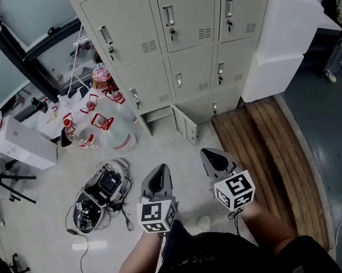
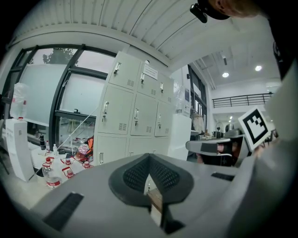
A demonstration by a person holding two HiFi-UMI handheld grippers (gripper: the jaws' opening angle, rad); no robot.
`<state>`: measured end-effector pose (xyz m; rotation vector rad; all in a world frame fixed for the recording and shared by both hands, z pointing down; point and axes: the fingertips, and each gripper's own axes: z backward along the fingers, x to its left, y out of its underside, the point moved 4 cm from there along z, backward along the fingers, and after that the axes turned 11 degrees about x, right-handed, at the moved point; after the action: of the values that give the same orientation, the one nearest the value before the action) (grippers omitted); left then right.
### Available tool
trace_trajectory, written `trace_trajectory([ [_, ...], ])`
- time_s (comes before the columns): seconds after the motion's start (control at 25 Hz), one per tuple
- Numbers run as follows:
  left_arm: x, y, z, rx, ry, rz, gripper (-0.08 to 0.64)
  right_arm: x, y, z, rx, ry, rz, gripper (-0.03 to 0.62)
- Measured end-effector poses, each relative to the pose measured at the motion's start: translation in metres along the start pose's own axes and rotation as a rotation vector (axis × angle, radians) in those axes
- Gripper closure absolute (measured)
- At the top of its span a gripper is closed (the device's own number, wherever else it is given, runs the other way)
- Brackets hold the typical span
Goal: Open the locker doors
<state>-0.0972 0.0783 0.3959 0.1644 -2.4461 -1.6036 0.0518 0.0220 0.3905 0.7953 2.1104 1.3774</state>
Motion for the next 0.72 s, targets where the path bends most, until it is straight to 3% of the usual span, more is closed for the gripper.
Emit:
trace_trajectory([
  [0.36,0.004,-0.002,0.01,-0.012,0.01,-0.006,0.561,0.012,-0.003,0.002,-0.005,0.0,0.008,0.592],
  [0.72,0.011,-0.028,0.014,-0.045,0.011,-0.016,0.561,0.015,-0.027,0.001,-0.04,0.004,0.016,0.592],
])
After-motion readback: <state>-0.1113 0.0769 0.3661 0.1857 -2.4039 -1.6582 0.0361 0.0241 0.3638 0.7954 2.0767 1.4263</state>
